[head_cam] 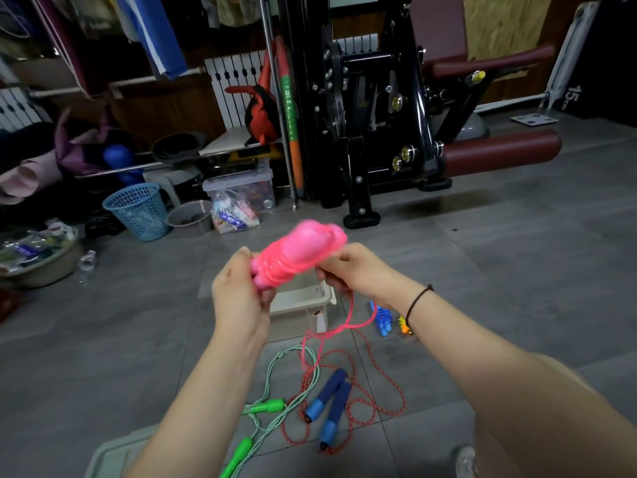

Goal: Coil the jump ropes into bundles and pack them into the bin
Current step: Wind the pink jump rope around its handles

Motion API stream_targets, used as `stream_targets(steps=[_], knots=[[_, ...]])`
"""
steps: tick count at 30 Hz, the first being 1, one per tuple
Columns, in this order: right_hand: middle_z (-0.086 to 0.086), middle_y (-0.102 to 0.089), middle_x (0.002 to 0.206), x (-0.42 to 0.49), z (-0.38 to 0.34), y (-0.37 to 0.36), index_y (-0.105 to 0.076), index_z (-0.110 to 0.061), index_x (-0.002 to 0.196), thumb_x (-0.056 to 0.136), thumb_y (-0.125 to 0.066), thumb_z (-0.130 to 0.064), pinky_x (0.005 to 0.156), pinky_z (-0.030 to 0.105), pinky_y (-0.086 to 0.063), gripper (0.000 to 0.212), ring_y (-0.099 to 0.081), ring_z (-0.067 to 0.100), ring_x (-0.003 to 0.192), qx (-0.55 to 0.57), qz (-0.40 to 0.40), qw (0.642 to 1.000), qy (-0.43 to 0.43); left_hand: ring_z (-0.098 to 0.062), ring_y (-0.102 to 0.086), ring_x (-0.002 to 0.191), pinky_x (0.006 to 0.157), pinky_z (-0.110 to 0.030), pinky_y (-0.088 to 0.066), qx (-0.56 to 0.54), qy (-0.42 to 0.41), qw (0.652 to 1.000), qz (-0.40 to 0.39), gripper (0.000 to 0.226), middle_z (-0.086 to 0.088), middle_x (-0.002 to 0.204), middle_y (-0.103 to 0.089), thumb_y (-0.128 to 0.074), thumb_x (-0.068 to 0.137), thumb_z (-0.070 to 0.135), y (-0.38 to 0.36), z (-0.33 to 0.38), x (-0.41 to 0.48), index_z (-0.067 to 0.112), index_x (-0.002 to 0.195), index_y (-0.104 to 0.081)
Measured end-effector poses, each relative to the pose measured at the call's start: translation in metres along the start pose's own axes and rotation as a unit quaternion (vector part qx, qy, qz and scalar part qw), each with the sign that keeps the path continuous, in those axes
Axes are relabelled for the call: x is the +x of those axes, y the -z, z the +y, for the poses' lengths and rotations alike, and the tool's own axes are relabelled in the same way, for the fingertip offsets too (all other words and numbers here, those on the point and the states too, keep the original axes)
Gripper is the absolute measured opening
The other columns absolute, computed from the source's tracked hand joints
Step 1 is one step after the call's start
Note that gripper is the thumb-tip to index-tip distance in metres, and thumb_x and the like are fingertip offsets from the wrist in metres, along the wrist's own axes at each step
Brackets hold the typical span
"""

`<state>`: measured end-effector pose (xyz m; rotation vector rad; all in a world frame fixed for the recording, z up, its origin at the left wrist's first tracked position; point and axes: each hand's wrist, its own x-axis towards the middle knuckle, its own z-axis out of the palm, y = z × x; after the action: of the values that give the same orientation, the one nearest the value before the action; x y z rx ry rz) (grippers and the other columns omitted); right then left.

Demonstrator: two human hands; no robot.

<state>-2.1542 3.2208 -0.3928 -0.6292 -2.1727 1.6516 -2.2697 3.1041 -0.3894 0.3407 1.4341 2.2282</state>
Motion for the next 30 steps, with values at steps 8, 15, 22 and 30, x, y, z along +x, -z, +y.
stream_targets(steps=[8, 15, 22, 30], knots=[[0.003, -0.053, 0.066, -0.012, 0.001, -0.043, -0.055, -0.007, 0.104, 0.102, -0.038, -0.018, 0.046, 0.021, -0.051, 0.020, -0.042, 0.005, 0.041, 0.070, -0.202, 0.975, -0.050, -0.025, -0.054, 0.050, 0.050, -0.033, -0.039, 0.192, -0.133, 0.942, 0.242, 0.030, -0.005, 0.054, -0.064, -0.045, 0.086, 0.019, 0.041, 0.005, 0.055, 0.008, 0.062, -0.060], [0.003, -0.056, 0.059, -0.023, -0.009, -0.016, -0.060, -0.004, 0.101, 0.101, -0.041, -0.020, 0.037, 0.019, -0.041, 0.025, -0.037, 0.004, 0.035, 0.001, -0.177, 0.983, -0.056, -0.046, -0.056, 0.064, 0.056, -0.036, -0.037, 0.589, -0.302, 0.747, 0.065, 0.028, -0.023, 0.065, -0.061, -0.054, 0.089, 0.027, 0.043, -0.015, 0.050, 0.008, 0.069, -0.058], [-0.007, -0.053, 0.039, -0.020, -0.012, 0.018, -0.070, 0.005, 0.083, 0.095, -0.055, -0.026, 0.044, 0.005, -0.032, 0.037, -0.046, -0.002, 0.037, -0.097, -0.048, 0.994, -0.005, -0.015, -0.029, 0.053, 0.049, -0.027, -0.026, 0.557, -0.351, 0.720, -0.220, 0.031, -0.002, 0.055, -0.041, -0.040, 0.079, 0.046, 0.042, -0.022, 0.041, 0.018, 0.068, -0.041], [0.000, -0.046, 0.044, -0.020, -0.009, 0.015, -0.065, -0.013, 0.062, 0.091, -0.058, -0.032, 0.038, 0.010, -0.028, 0.035, -0.035, 0.003, 0.036, -0.007, -0.036, 0.999, -0.013, -0.008, -0.042, 0.038, 0.039, -0.015, -0.032, 0.245, -0.116, 0.942, -0.195, 0.054, 0.001, 0.042, -0.051, -0.041, 0.098, 0.007, 0.039, 0.003, 0.014, 0.014, 0.047, -0.058]])
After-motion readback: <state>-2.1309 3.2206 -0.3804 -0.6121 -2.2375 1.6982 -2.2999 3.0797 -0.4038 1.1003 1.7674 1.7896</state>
